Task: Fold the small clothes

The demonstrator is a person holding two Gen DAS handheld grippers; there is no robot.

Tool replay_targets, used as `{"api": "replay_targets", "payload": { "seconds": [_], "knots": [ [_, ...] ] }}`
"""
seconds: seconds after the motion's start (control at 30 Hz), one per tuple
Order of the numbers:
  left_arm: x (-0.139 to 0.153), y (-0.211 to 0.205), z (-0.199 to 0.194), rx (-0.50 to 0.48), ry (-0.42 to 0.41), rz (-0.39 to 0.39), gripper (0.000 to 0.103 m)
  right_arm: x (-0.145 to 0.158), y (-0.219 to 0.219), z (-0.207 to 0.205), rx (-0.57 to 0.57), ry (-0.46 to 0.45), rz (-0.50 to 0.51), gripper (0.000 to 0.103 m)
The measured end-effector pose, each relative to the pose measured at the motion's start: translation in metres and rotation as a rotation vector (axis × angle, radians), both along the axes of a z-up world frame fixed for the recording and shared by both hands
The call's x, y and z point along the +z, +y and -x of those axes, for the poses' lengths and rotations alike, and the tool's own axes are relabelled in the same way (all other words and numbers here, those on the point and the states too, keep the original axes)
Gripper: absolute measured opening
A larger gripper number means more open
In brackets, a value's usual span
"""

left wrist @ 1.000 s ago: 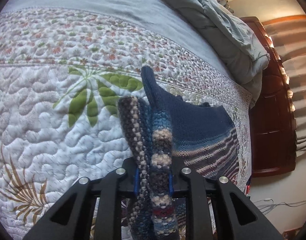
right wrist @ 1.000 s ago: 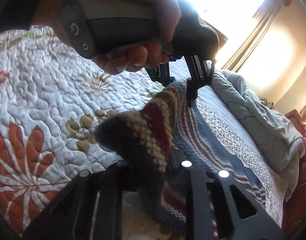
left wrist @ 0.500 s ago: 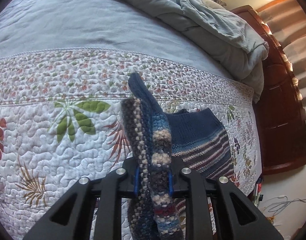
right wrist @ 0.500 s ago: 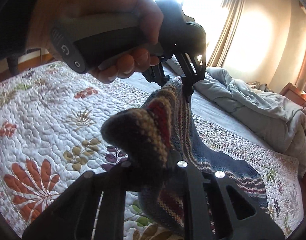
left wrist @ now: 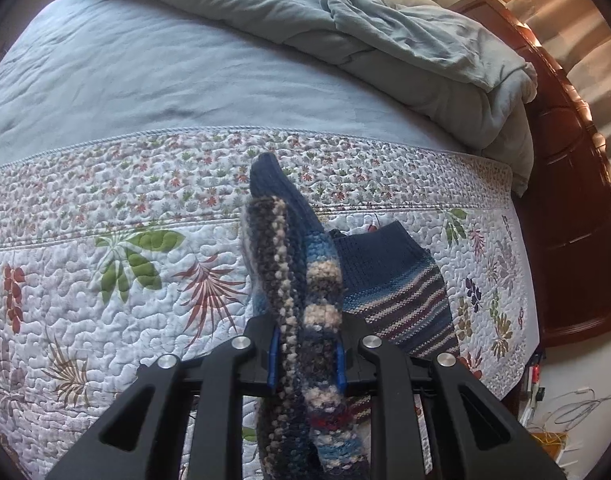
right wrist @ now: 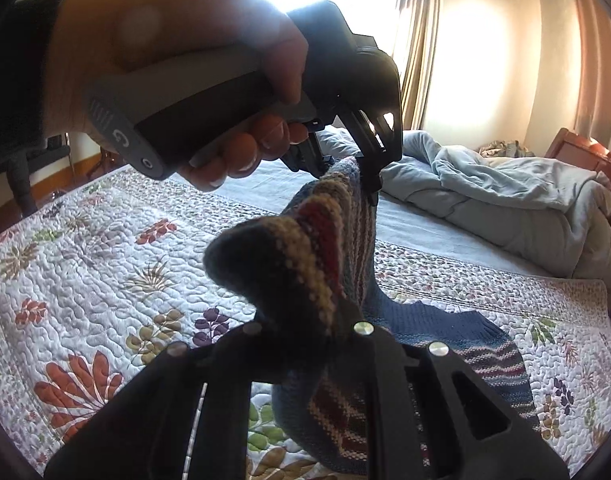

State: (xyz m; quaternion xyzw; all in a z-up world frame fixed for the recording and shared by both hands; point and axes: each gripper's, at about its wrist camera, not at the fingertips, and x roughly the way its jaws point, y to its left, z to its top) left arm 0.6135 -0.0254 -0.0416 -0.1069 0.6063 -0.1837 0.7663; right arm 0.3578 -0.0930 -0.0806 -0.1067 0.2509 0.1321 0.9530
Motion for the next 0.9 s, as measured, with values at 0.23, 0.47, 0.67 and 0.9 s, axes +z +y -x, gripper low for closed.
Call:
{"api": "replay_targets", "payload": {
  "seconds": [0.23,0.47,0.67,0.9],
  "knots": [
    [0.009,-0.036,-0.003,-0.021,-0.007,-0.032,0.02,0.008,-0.033,0.0,-0.026,-0.005,-0.046,0.011],
    [0.015,-0.074,-0.009,-0.039,-0.013,-0.056,0.02,0.013,-0.068,-0.002,-0.059,-0.008,-0.089,0.011],
    [0.015,-0.11,-0.013,-0.058,-0.015,-0.07,0.02,0.014,-0.1,-0.004,-0.095,0.001,-0.136,0.011],
    [0.009,-0.152,-0.019,-0.075,-0.012,-0.083,0.02,0.012,-0.138,-0.007,-0.135,0.027,-0.216,0.011]
  ]
}}
